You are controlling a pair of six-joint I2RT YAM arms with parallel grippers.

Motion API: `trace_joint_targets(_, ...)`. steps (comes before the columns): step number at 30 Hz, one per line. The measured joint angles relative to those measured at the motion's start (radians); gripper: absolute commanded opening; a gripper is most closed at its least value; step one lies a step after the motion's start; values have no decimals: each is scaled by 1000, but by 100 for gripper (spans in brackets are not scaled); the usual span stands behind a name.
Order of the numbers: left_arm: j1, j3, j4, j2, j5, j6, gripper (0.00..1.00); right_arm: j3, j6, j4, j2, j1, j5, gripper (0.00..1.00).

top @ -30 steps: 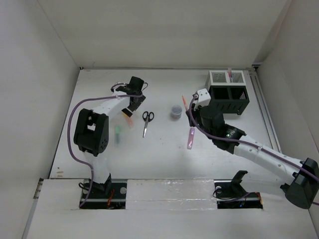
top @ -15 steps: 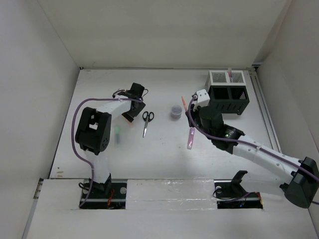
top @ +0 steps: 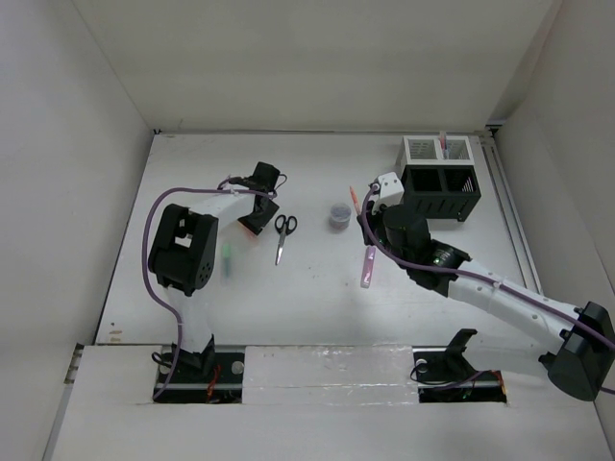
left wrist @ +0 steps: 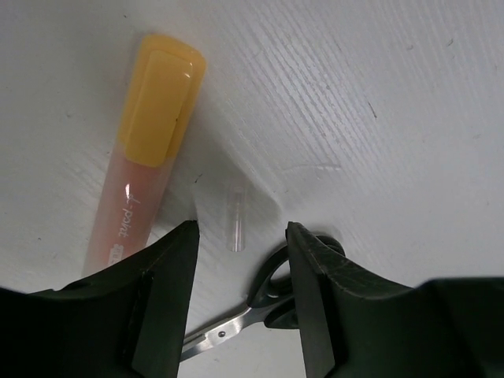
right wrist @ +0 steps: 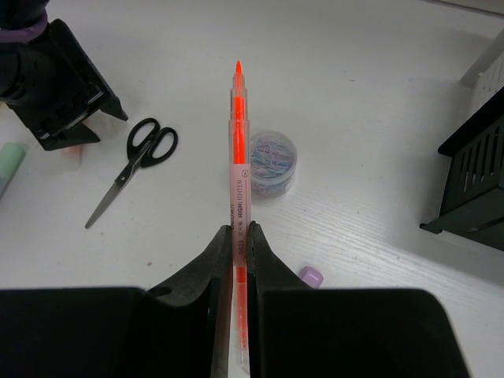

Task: Sort the stationery into containers
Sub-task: Close the pen cap on the pen.

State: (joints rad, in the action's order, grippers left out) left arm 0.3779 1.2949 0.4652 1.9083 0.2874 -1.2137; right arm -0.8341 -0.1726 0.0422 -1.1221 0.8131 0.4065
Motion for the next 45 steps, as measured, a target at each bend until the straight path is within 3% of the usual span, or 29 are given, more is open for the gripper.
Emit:
trace_joint_targets(25,0,60,77,52,36,-45,21,36,-16,-6,88,-8,5,0)
trace_joint_targets(30,0,67,77,59,36,-46,10,51,-19,-5,94,-18,5,0)
trace_joint_targets(31,0,68,76,60,36,-46,0,54,-19,-5,94,-21,5,0)
trace_joint_targets(45,3,53,46,44,32,12,0,66,-16,-22,95,-35,-55,0)
